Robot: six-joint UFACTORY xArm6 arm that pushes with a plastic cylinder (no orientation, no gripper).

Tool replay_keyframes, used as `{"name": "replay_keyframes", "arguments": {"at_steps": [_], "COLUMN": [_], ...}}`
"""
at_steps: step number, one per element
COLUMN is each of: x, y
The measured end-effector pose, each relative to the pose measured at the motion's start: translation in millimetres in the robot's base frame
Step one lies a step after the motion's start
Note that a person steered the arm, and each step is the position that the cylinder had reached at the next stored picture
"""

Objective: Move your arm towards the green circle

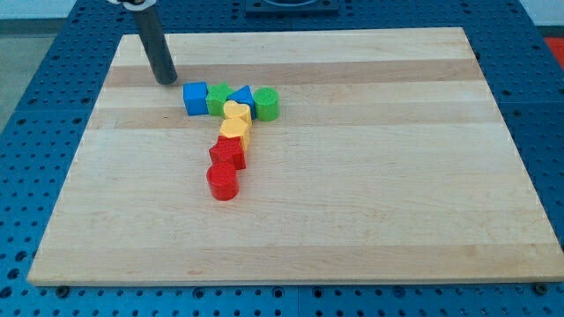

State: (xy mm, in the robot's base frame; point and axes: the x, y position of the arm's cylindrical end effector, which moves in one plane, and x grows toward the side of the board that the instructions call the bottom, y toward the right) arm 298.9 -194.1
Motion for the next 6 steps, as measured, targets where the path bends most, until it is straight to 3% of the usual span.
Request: {"name": "replay_keyframes", "arguments": {"at_steps": [2, 4, 5, 6], "x": [-40.9, -24.3, 22.4, 103.0], "y": [99.3, 246.1, 314.4, 325.1]}}
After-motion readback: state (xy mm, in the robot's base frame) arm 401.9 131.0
